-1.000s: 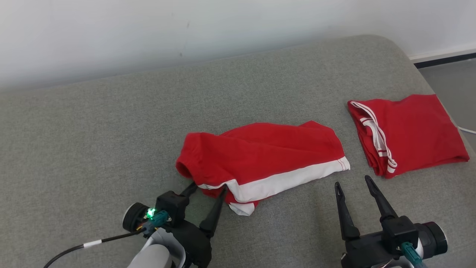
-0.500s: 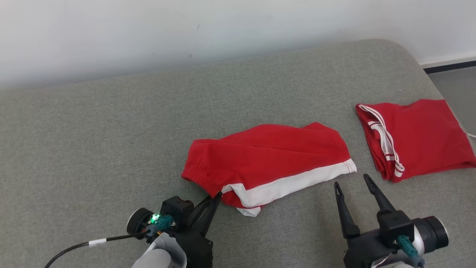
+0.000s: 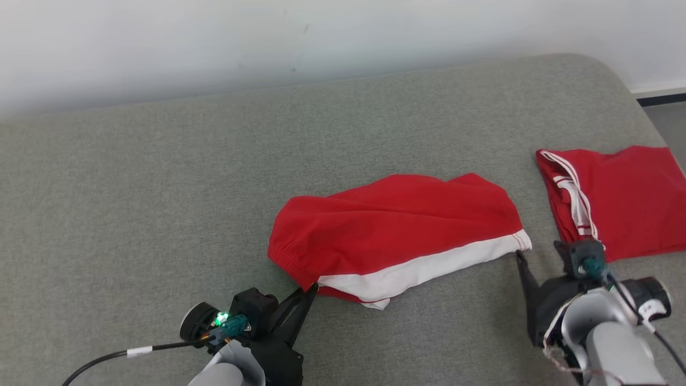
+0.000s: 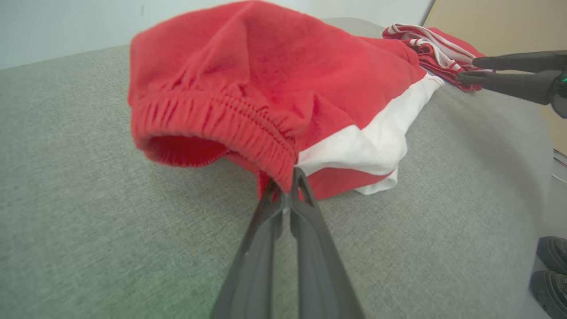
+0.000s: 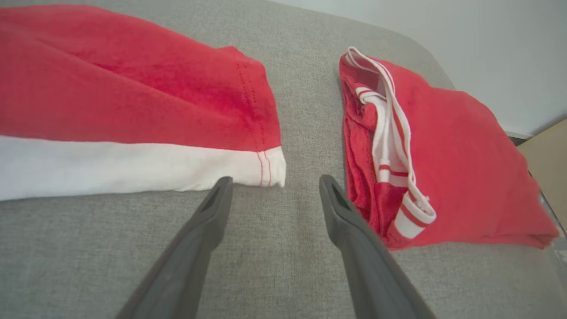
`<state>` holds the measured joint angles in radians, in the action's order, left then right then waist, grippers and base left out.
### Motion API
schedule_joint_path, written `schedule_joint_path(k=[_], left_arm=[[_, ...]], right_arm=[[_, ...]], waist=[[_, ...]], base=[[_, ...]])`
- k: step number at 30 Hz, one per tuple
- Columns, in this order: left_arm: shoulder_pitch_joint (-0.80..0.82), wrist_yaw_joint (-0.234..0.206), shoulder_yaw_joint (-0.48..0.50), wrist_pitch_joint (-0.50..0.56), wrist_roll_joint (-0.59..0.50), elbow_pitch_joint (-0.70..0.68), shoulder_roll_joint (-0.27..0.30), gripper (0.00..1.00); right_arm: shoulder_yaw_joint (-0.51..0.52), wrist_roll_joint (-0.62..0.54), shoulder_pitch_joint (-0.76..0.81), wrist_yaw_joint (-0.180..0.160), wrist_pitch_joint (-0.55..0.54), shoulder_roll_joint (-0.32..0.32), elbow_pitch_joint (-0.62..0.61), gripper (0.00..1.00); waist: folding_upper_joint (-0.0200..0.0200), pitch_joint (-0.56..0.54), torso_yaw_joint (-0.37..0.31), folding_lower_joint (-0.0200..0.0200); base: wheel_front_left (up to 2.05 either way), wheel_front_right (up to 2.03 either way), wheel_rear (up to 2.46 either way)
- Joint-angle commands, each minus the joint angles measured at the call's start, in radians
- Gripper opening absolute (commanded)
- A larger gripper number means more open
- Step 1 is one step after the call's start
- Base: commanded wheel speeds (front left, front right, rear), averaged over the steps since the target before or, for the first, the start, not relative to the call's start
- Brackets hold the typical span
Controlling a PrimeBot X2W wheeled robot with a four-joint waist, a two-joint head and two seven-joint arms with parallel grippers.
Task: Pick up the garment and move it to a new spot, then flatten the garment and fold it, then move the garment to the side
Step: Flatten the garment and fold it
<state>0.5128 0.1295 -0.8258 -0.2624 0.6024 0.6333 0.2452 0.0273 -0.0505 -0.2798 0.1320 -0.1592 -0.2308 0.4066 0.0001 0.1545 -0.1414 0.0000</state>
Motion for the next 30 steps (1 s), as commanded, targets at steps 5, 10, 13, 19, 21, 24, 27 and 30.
schedule_joint_path(k=[5,10,13,19,21,24,27,30], left_arm=[[0.019,0.001,-0.009,-0.003,-0.012,-0.012,0.002,0.0],[0.027,0.001,-0.008,-0.003,-0.019,-0.016,-0.003,0.0],[0.031,0.001,-0.005,-0.003,-0.026,-0.018,-0.004,0.0],[0.027,0.001,-0.001,-0.003,-0.036,-0.023,-0.009,0.0],[0.022,0.001,0.002,-0.003,-0.034,-0.026,-0.008,0.0],[0.01,0.001,0.022,-0.003,-0.026,-0.04,-0.007,0.0],[-0.005,0.001,0.064,-0.003,-0.005,-0.064,-0.01,0.0],[-0.043,0.0,0.169,-0.003,0.047,-0.148,-0.017,0.0]], right_arm=[[0.055,-0.025,-0.079,-0.003,-0.067,0.009,0.064,1.0],[0.067,-0.032,-0.128,-0.003,-0.091,0.029,0.121,1.0],[0.07,-0.041,-0.144,-0.003,-0.084,0.04,0.148,1.0],[0.083,-0.054,-0.154,-0.003,-0.071,0.057,0.182,0.0],[0.094,-0.054,-0.148,-0.003,-0.07,0.061,0.182,0.0],[0.105,-0.047,-0.14,-0.003,-0.056,0.071,0.166,0.0],[0.12,-0.028,-0.139,-0.003,-0.033,0.081,0.14,0.0],[0.15,0.037,-0.125,-0.003,0.014,0.103,0.068,0.0]], waist=[[-0.0001,0.029,0.026,0.0],[-0.0001,0.046,0.037,0.0],[-0.0001,0.053,0.04,0.0],[-0.0001,0.055,0.042,0.0],[-0.0001,0.051,0.04,0.0],[-0.0001,0.041,0.035,0.0],[-0.0001,0.033,0.031,0.0],[-0.0001,0.013,0.031,0.0]], base=[[0.0,0.0,0.0],[0.0,0.0,0.0],[0.0,0.0,0.0],[0.0,0.0,0.0],[0.0,0.0,0.0],[0.0,0.0,0.0],[0.0,0.0,0.0],[0.0,0.0,0.0]])
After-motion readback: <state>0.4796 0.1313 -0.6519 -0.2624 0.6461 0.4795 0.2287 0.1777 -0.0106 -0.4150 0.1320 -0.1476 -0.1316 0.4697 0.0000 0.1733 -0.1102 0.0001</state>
